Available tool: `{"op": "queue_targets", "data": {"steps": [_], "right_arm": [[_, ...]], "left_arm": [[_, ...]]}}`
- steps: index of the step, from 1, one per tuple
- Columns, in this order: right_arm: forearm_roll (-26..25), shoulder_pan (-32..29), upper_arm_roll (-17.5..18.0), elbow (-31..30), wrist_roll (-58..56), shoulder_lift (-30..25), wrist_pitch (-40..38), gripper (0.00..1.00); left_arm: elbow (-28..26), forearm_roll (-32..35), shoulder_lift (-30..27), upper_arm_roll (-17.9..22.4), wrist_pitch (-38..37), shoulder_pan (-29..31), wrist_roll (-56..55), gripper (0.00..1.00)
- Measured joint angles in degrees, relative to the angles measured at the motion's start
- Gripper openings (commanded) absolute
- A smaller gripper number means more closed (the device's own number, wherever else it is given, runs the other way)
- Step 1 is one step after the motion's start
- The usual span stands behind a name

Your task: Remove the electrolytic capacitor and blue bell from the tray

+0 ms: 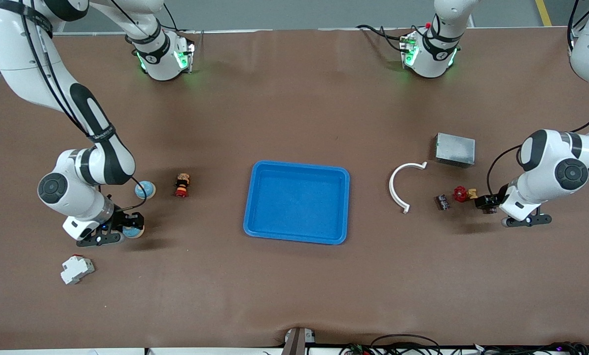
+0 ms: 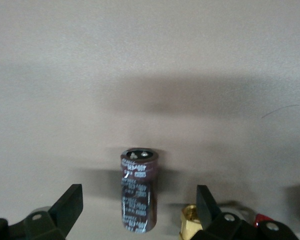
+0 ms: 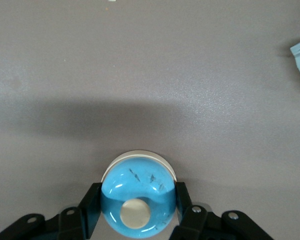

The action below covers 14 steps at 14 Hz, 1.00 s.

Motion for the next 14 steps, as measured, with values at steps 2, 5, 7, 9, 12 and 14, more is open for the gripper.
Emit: {"op": "queue_targets", "data": {"steps": [2,5,7,9,12,14], "right_arm": [[0.00,-0.01,0.00,-0.06,0.00,0.02,0.30,0.00],[0.00,-0.03,-0.03,-0.13,0.00,0.08,0.68,1.00],[0.00,-0.04,-0.06,-0.15,0.00,0.12,0.82,1.00],[0.00,-0.05,-0.09,-0.15,0.00,0.13,0.85,1.00],[0.00,-0.04,0.00,0.09,0.03,-0.25,0.25,1.00],[0.00,-0.04,0.11,0.85,0.08,-1.90,-3.95,1.00]], "left_arm": [[0.59,-2.32,-1.64,-3.44,-4.75,2.72,0.04,1.00],[2.21,-4.22,-4.96,-11.07,-15.30,9.72,4.48,1.00],[3.10,-5.86,-6.50,-17.08,-21.08,16.24,8.18,1.00],[3.87,-6.60,-7.30,-23.60,-26.34,23.32,10.09,1.00],[5.53,-6.73,-7.43,-31.95,-34.02,30.71,10.41,1.00],[7.51,-6.91,-7.45,-36.52,-40.08,33.29,10.38,1.00]]}}
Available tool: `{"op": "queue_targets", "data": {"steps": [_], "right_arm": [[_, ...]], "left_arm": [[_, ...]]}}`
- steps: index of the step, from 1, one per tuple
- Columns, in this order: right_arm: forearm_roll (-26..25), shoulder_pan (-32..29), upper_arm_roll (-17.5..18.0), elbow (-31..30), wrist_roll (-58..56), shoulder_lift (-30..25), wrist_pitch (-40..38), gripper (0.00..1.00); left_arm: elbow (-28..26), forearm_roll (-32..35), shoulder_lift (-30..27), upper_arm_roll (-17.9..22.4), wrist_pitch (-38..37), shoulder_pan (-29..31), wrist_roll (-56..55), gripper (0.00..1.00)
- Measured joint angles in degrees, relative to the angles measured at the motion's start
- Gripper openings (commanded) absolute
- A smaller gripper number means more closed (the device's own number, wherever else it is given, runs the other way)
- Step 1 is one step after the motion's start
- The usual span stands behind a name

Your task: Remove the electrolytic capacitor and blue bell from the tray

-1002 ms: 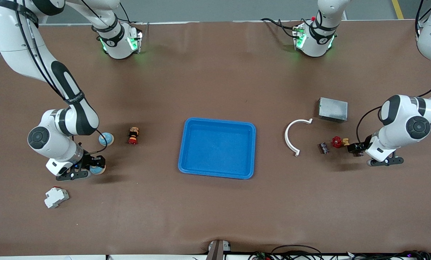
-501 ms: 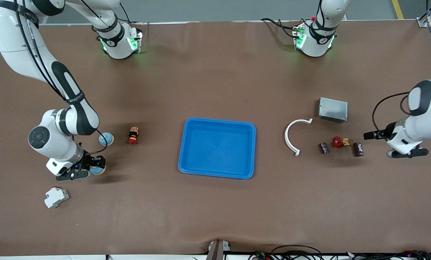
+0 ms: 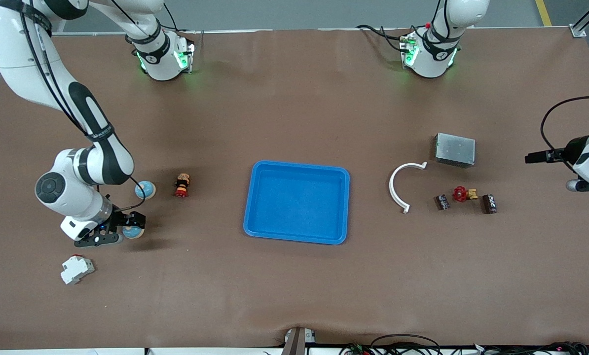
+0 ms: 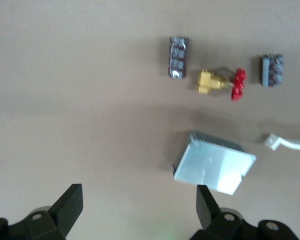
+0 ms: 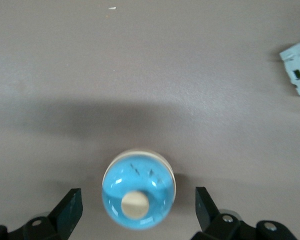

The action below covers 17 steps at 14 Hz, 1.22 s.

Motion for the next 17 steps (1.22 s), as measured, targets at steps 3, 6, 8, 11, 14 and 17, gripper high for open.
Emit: {"op": "queue_targets", "data": {"steps": [3,6,8,11,14,17], "right_arm": [[0.01,0.01,0.92,0.84,1.79,-5.50,-9.37,1.00],[0.02,0.08,3.53,2.77,5.22,-12.68,-22.38,1.00],[0.11,0.11,4.81,4.37,5.83,-17.46,-29.31,1.00],[4.09,0.10,4.98,5.03,5.90,-24.45,-38.49,1.00],[6.40,0.05,4.70,5.27,5.91,-31.38,-43.69,1.00],[6.67,0.04,4.57,5.46,5.92,-37.97,-45.16,1.00]], "left_arm": [[5.97,-1.05,-0.12,-4.85,-10.63,0.70,-0.37,1.00],[10.89,-2.87,-0.30,-7.54,-16.84,0.77,-1.03,1.00],[12.75,-3.08,-0.29,-10.53,-19.19,0.80,-4.89,1.00],[14.14,-3.10,-0.39,-14.31,-20.26,0.75,-9.30,1.00],[16.13,-3.10,-0.39,-15.46,-22.67,0.73,-9.61,1.00],[18.05,-3.11,-0.38,-17.05,-23.96,0.78,-9.62,1.00]]}}
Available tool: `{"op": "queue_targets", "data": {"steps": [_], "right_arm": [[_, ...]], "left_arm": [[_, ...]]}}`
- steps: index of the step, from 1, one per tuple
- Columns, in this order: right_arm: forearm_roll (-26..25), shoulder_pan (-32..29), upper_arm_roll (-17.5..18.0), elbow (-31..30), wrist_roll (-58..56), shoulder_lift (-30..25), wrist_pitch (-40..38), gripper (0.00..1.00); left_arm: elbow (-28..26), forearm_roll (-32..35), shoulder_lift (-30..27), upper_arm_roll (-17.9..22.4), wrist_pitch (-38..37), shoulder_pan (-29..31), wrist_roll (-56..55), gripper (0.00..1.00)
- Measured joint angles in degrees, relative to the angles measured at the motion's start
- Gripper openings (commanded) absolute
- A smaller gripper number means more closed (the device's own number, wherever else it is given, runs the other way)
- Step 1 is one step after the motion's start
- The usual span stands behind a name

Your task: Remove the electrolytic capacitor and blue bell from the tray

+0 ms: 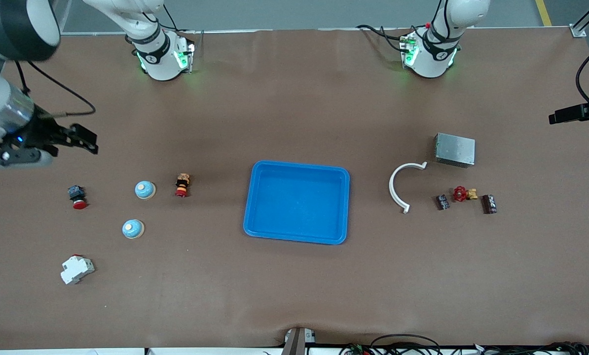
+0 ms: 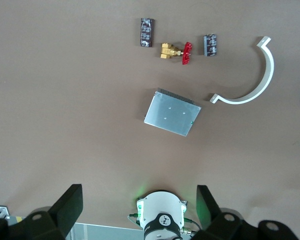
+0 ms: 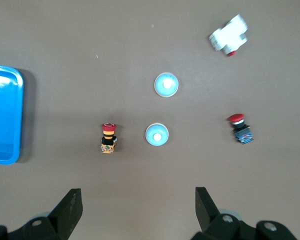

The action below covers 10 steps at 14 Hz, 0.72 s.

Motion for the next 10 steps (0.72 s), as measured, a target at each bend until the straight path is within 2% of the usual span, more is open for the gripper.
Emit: {"op": "queue_targets", "data": {"steps": [4,7,10], "right_arm": [[0.00,-0.17,-1.01,5.00,0.02,-2.81,-9.13,1.00],[0.00,-0.67,-2.00,6.48,0.02,-2.93,-10.83,1.00],[0.00,-0.85,-2.60,6.96,0.01,-4.06,-12.42,1.00]], "left_arm": [[3.16,-1.24,-0.03,-1.28,-0.03,0.00,-2.08,1.00],[4.14,-1.37,-0.11,-3.98,-0.27,0.03,-3.10,1.00],[4.14,-1.08,-0.28,-3.81,-0.40,0.08,-3.26,1.00]]}}
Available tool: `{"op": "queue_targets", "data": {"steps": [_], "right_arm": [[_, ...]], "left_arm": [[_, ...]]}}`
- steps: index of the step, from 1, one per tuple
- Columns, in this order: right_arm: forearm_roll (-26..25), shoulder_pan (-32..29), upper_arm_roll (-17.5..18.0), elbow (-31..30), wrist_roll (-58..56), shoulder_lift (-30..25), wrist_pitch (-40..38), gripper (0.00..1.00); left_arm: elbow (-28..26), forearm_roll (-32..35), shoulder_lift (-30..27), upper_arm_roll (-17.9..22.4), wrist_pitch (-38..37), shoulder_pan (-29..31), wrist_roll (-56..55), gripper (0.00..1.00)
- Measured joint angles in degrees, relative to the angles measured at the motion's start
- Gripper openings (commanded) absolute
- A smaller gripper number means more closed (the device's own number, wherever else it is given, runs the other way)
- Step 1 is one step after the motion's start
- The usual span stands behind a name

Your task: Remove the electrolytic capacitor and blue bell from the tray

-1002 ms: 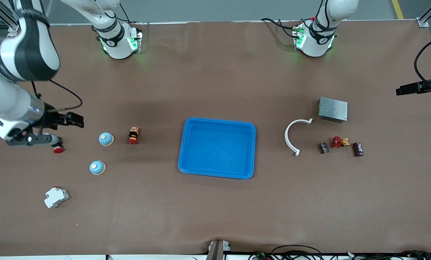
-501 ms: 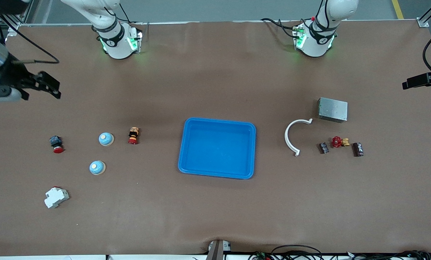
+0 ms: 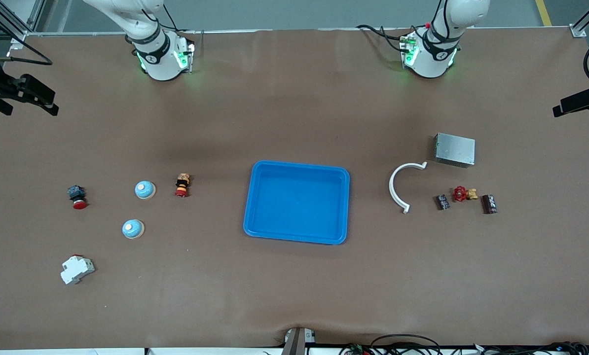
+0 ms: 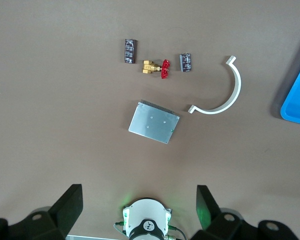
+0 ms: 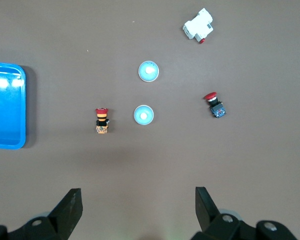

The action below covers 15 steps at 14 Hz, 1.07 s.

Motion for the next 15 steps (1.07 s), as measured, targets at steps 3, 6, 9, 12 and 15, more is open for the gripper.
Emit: {"op": "queue_targets", "data": {"steps": [3,6,9,12,15], "right_arm": [[0.00,0.00,0.03,0.01,0.00,-1.44,-0.92,1.00],[0.00,0.00,-0.14,0.01,0.00,-2.01,-1.47,1.00],[0.00,-0.02,-1.30,0.01,-0.01,-2.07,-2.66,1.00],[1.79,-0.03,-3.21,0.01,0.00,-2.76,-3.95,1.00],[3.33,-0.05,-5.06,0.02,0.00,-3.80,-4.94,1.00]], "left_arm": [[0.08,0.82,0.18,2.55,-0.02,0.35,0.21,1.00],[0.09,0.85,0.63,3.33,-0.02,0.32,0.24,1.00],[0.09,0.85,0.60,3.57,0.13,0.14,0.23,1.00],[0.08,0.85,0.34,3.72,0.85,-0.16,0.28,1.00],[-0.06,-0.03,-0.95,5.93,5.38,-0.59,0.32,1.00]]}}
